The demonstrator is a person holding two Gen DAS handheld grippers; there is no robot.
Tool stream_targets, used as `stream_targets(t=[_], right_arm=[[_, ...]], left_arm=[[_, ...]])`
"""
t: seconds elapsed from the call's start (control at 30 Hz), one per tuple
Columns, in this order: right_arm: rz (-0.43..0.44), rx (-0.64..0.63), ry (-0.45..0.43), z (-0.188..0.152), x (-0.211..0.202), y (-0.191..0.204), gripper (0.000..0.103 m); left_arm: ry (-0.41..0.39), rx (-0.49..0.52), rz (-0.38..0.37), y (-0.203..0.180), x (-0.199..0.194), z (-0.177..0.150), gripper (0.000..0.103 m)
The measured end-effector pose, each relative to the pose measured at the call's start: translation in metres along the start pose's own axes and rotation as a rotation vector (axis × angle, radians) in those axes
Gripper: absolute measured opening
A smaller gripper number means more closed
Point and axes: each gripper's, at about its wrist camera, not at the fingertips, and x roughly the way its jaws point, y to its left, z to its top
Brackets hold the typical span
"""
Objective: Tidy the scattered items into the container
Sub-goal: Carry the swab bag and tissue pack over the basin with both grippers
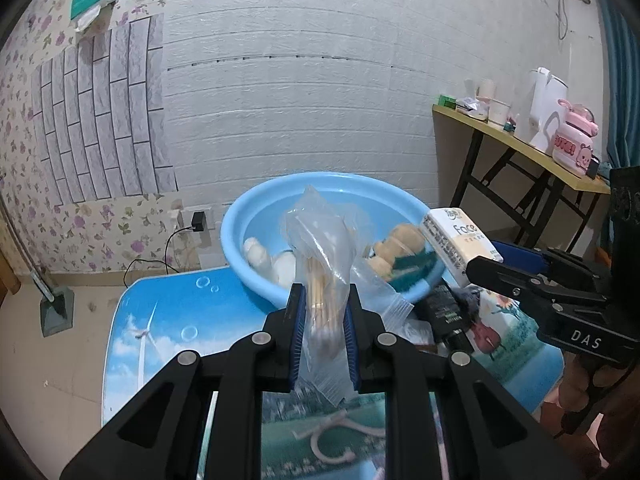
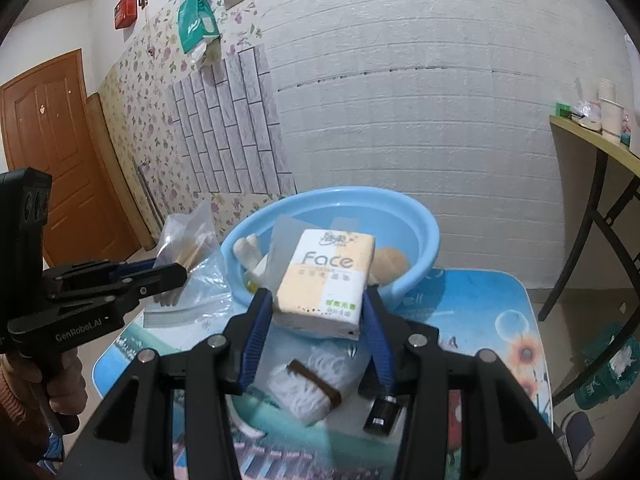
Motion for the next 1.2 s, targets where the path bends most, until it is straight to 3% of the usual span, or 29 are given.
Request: stream_targets(t=[0.3, 0.8, 0.97, 1.07, 1.2], right_arm=[[0.010, -0.003, 0.007, 0.013, 0.032, -0.008, 0.045], [0.013, 0.010, 0.044, 0.027, 0.077, -0.021, 0.046], [0.024, 0.029, 0.083, 0.023, 0.089, -0.026, 0.047], [0.026, 0.019, 0.095, 0.023, 0.090, -0.024, 0.048], [0.009, 0.006, 0.099, 0.022, 0.086, -0.020, 0.048]], left_arm=[[-0.006, 0.011, 0.024, 0.008, 0.034, 0.025, 0.017], [0.019, 0.035, 0.064, 0.015, 0.076, 0.040, 0.018], [0.020, 0.061, 0.069, 0.008, 0.079, 0.038, 0.033], [0.009, 0.057, 0.069, 0.008, 0.076, 0.038, 0.047], [-0.012, 0.048, 0.072, 0.010, 0.066, 0.038, 0.053]])
